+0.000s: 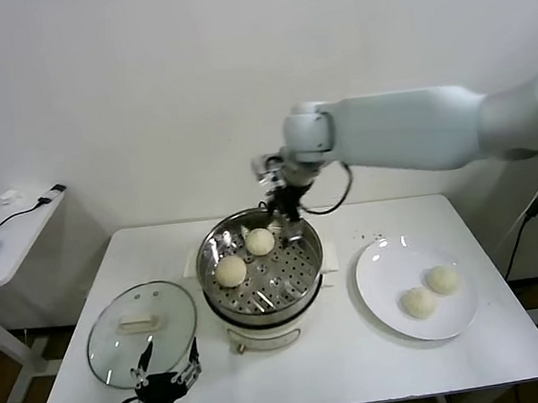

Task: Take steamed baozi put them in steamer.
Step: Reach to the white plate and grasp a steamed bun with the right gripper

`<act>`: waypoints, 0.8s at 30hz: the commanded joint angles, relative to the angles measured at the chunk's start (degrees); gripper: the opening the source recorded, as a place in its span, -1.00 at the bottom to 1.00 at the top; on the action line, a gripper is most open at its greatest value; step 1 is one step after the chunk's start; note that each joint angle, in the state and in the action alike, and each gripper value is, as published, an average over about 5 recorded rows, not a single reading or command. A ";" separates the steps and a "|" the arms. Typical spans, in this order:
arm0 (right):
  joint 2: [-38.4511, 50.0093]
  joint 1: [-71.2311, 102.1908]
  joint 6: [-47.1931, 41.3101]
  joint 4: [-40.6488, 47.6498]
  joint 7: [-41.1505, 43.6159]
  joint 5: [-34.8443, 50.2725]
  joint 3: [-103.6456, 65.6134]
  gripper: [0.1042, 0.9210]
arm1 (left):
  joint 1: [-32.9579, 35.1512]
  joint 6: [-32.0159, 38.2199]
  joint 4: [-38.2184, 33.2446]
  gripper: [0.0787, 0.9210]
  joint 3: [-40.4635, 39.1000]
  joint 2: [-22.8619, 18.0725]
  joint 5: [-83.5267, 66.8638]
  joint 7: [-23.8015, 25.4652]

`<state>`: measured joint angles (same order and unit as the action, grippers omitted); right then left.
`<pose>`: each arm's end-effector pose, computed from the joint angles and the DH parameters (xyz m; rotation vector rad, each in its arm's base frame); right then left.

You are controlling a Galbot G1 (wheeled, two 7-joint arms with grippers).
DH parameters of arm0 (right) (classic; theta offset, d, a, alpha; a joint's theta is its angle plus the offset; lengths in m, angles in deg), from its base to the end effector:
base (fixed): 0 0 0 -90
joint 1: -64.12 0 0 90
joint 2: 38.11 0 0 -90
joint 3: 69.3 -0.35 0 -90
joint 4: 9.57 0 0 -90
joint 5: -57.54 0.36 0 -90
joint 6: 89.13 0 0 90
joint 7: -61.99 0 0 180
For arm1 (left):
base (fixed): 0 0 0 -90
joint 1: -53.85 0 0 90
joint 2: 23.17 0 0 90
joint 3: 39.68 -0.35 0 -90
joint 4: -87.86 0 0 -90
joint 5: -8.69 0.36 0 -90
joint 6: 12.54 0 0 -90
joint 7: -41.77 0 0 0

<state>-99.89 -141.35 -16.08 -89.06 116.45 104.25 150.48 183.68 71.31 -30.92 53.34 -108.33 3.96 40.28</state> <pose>0.5442 0.0431 0.0084 1.4748 -1.3497 1.4177 0.1301 0.0315 -0.3359 0.0437 -2.8436 -0.0301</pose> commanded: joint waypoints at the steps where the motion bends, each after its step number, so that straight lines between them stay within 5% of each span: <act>1: 27.06 -8.52 4.59 -12.86 4.40 -12.42 15.01 0.76 | -0.41 -0.10 0.59 0.77 0.12 0.01 0.10 0.06; 10: 35.00 16.08 1.39 -8.41 -0.35 -24.27 2.34 0.76 | -0.06 -0.20 0.74 0.77 0.44 -0.35 0.34 0.06; 24: 28.07 37.10 -3.22 2.74 -5.87 -28.26 -15.98 0.76 | 0.99 0.03 0.64 0.77 0.45 -0.86 0.74 -0.02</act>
<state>-72.05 -117.59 -17.51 -91.76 113.13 80.82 143.98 184.44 71.28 -30.23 53.85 -109.13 4.54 40.27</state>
